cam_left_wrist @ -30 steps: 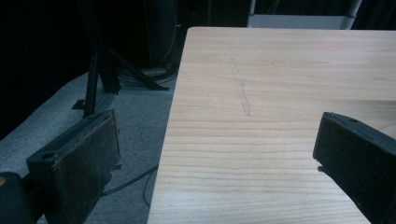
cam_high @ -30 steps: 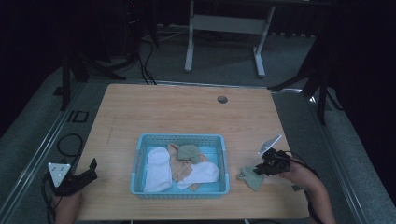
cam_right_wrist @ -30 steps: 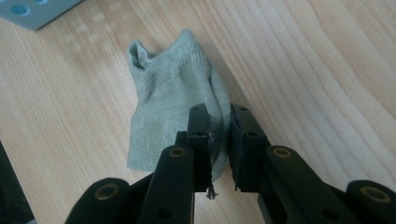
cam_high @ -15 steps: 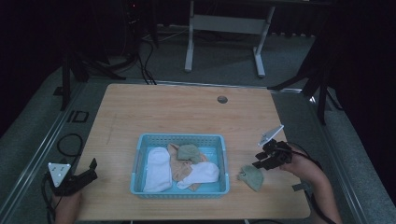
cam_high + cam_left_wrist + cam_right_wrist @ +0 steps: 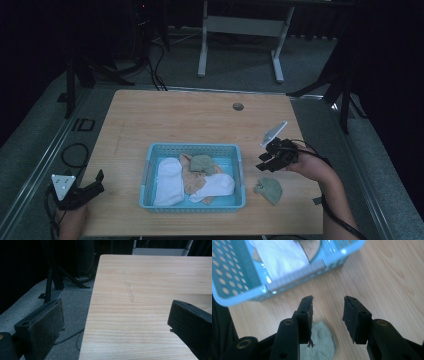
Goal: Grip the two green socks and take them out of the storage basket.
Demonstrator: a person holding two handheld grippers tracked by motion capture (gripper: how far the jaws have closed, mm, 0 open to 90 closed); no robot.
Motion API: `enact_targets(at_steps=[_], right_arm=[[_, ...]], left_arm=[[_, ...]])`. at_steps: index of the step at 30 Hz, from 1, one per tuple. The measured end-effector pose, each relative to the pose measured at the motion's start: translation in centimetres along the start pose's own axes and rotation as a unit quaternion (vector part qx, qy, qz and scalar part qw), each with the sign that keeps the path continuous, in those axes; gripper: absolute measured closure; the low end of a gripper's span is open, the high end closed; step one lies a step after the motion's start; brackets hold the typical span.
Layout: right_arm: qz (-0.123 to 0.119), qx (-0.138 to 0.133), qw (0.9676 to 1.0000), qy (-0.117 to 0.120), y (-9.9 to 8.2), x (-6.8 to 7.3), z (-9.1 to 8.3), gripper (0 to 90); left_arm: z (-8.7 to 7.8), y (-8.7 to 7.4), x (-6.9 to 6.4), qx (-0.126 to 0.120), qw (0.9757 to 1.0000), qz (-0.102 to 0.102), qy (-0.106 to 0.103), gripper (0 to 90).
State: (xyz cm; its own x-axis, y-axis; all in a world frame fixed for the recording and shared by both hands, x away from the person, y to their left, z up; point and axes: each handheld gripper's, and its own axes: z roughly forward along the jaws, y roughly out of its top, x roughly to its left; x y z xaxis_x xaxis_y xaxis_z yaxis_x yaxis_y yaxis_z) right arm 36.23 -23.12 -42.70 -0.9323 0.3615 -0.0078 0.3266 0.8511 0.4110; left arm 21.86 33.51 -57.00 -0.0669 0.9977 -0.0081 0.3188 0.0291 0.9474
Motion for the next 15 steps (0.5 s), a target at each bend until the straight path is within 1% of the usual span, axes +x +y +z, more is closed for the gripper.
enact_targets(at_steps=[3, 8, 15], right_arm=[[-0.012, -0.002, 0.9999, 0.004, 1.2, 0.3, 0.2, 59.3], [-0.023, 0.001, 0.9996, 0.014, 3.0, 0.9, 0.8, 59.8], [-0.041, 0.001, 0.9988, 0.025, 5.3, 1.6, 2.4, 59.8]], left_arm=[[0.0, 0.0, 0.0, 0.0, 1.0, -0.001, -0.001, 0.4], [0.0, 0.0, 0.0, 0.0, 1.0, 0.0, -0.002, 0.4], [0.0, 0.0, 0.0, 0.0, 1.0, 0.0, -0.002, 0.4]])
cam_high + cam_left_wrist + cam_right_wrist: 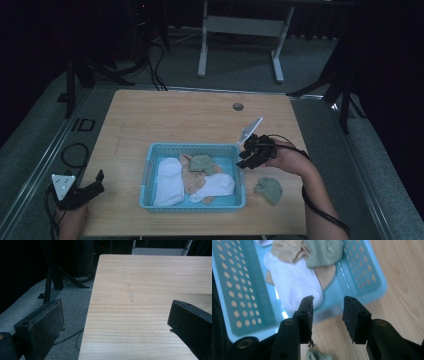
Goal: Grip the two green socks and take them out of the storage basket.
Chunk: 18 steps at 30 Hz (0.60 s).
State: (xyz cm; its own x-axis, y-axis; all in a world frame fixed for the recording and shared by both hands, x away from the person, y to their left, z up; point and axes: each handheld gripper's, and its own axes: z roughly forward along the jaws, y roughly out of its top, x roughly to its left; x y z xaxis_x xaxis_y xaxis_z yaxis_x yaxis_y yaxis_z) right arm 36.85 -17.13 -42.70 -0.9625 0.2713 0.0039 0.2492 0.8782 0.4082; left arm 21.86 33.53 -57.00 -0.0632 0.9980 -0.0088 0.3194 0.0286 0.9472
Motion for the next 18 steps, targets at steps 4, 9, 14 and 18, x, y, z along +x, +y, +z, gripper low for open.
enact_targets(at_steps=[4, 9, 14, 18], right_arm=[[-0.014, 0.008, 0.9999, 0.004, 1.4, 0.4, 1.5, 59.8], [-0.029, 0.017, 0.9994, 0.011, 3.0, 0.8, 3.2, 59.9], [-0.041, 0.015, 0.9988, 0.021, 4.4, 1.2, 4.5, 59.9], [-0.046, 0.021, 0.9983, 0.027, 5.3, 1.4, 5.6, 58.8]], left_arm=[[0.0, 0.0, 0.0, 0.0, 1.0, -0.001, -0.001, 0.4], [0.0, 0.0, 0.1, 0.001, 1.0, -0.002, -0.005, 0.4], [0.0, 0.0, 0.0, 0.0, 1.0, -0.001, -0.005, 0.4], [0.0, 0.0, 0.0, -0.001, 1.0, -0.001, -0.005, 0.4]])
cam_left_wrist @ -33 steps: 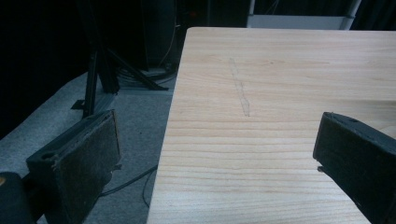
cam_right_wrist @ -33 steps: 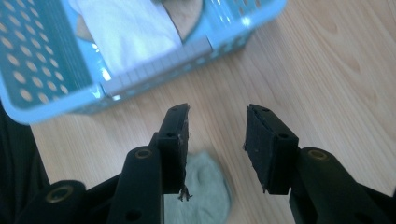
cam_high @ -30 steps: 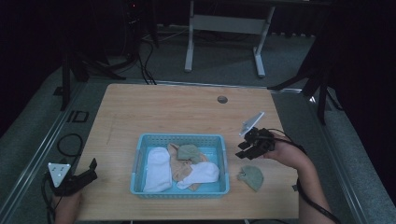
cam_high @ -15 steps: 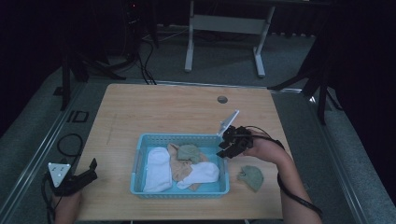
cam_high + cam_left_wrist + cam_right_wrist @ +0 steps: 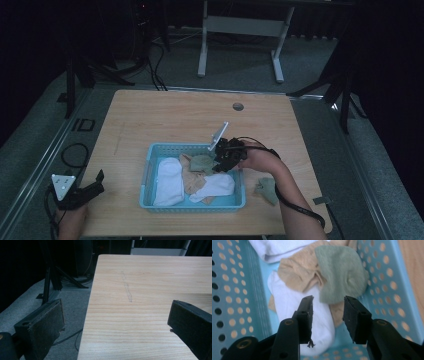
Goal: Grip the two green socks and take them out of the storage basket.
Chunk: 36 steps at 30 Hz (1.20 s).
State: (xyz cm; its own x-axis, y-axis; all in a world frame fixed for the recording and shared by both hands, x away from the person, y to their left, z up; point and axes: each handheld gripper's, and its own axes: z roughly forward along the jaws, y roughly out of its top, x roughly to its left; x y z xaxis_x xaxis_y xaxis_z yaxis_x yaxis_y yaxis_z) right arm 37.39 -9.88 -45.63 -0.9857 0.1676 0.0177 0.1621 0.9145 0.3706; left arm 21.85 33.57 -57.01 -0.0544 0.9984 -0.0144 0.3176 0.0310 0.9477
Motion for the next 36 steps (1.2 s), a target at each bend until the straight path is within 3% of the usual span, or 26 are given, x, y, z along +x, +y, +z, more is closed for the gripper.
enact_targets(at_steps=[5, 19, 22, 24, 27, 36], right_arm=[[-0.003, 0.015, 0.9999, 0.001, 0.8, -0.1, 1.5, 55.8], [-0.004, 0.036, 0.9994, 0.002, 1.8, -0.6, 4.7, 59.6], [0.0, 0.038, 0.9993, 0.002, 1.9, -0.7, 5.1, 61.4], [0.0, 0.04, 0.9992, 0.0, 1.9, -0.7, 5.3, 70.1], [-0.006, 0.04, 0.9992, -0.004, 1.9, -0.6, 5.2, 82.1], [-0.023, 0.019, 0.9993, -0.021, 2.0, 0.1, 2.8, 83.8]], left_arm=[[0.0, 0.0, 0.0, 0.0, 1.0, 0.001, -0.001, 0.4], [0.0, 0.0, 0.0, 0.0, 1.0, -0.001, -0.002, 0.4], [0.0, 0.0, 0.0, 0.0, 1.0, -0.001, -0.002, 0.4], [0.0, 0.0, 0.1, 0.0, 1.0, -0.001, -0.002, 0.4], [0.0, 0.0, 0.1, 0.0, 1.0, -0.001, -0.001, 0.4], [0.0, 0.0, 0.1, 0.0, 1.0, -0.001, 0.0, 0.4]])
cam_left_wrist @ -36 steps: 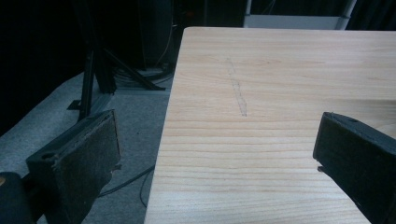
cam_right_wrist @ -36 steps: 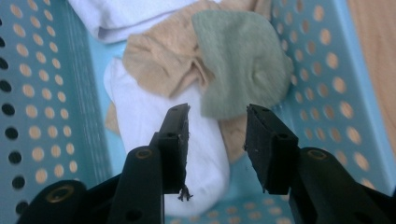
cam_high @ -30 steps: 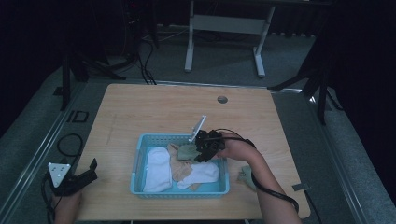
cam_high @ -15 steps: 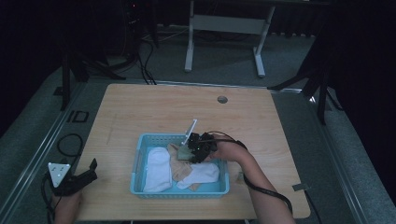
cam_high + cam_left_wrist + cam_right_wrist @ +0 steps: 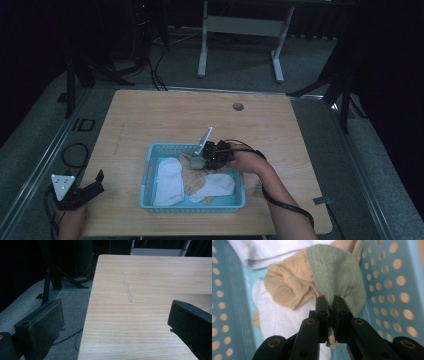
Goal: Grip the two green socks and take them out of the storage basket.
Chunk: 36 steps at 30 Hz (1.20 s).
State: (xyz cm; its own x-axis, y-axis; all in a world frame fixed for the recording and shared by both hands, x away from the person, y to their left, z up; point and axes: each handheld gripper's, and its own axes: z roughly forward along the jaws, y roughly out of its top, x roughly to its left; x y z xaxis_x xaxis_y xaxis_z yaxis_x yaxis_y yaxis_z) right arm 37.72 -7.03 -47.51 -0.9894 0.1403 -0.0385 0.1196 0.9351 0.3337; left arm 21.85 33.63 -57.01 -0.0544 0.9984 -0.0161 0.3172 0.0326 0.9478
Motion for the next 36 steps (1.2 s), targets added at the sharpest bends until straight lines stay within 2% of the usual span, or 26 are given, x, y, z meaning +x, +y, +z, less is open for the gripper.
enact_targets(at_steps=[12, 19, 23, 28, 32, 36], right_arm=[[-0.009, -0.032, 0.9993, -0.015, -1.1, 0.7, -4.4, 84.3], [-0.015, -0.054, 0.9978, -0.035, -1.9, 1.1, -7.8, 84.3], [-0.008, -0.072, 0.9963, -0.047, -2.9, 1.0, -10.2, 84.3], [0.008, -0.078, 0.994, -0.076, -4.6, 0.6, -12.7, 84.3], [0.027, -0.079, 0.9919, -0.095, -6.4, -0.1, -13.9, 84.3], [0.058, -0.074, 0.9895, -0.11, -8.8, -1.1, -14.4, 84.2]], left_arm=[[0.0, 0.0, 0.0, 0.002, 1.0, 0.0, 0.003, 0.4], [0.0, 0.0, -0.1, 0.001, 1.0, 0.0, 0.005, 0.4], [0.0, 0.0, -0.1, 0.001, 1.0, 0.001, 0.005, 0.4], [0.1, 0.0, 0.0, 0.0, 1.0, -0.002, 0.005, 0.4], [0.0, 0.0, -0.1, 0.002, 1.0, 0.001, 0.006, 0.4], [0.0, 0.0, -0.1, 0.002, 1.0, 0.0, 0.006, 0.4]])
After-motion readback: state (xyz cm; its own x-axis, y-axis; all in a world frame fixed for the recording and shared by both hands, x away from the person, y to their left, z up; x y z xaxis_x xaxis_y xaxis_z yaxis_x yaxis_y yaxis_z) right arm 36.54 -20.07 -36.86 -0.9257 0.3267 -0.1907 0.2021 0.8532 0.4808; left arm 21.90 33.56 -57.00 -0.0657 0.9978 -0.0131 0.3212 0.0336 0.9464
